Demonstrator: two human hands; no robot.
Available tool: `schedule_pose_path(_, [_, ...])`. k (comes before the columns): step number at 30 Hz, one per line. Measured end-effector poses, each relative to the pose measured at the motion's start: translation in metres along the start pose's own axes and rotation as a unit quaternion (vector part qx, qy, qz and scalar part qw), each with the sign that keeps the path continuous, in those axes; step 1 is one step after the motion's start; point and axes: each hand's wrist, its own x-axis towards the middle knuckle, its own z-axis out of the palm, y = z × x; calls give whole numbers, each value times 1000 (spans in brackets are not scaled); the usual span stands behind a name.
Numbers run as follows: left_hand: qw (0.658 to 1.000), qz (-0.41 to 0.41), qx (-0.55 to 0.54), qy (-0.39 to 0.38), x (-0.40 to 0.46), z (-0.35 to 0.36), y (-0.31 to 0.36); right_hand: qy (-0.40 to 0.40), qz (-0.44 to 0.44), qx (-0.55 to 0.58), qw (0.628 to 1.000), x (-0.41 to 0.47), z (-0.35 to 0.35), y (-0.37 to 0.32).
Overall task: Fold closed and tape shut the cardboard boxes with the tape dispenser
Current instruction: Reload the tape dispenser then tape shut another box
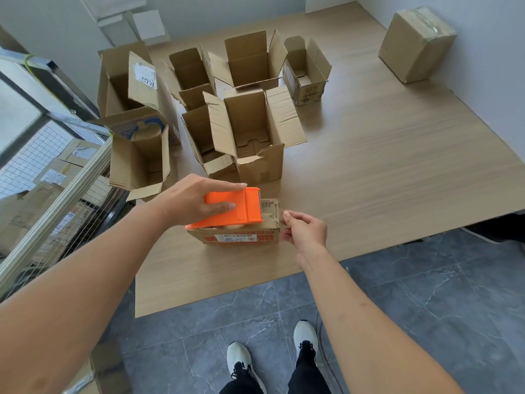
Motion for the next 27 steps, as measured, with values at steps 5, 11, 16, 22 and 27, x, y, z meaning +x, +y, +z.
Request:
schedule_pose_path(5, [1000, -2, 0, 16, -3, 8, -7, -32, 69, 23, 997, 2, 3, 2])
schedule_pose_path(11, [999, 6, -5, 34, -5, 13, -9, -36, 120, 68, 990, -2, 2, 9])
schedule_pose_path(16, [999, 9, -7, 39, -5, 15, -10, 56, -181, -173, 967, -11, 17, 8])
schedule_pose_path(22, [998, 14, 20, 50, -5, 16, -13, -8, -128, -185, 974, -14, 28, 11])
schedule_pose_path(27, [998, 37, 39, 46, -6, 14, -13, -60, -146, -168, 973, -13, 31, 14])
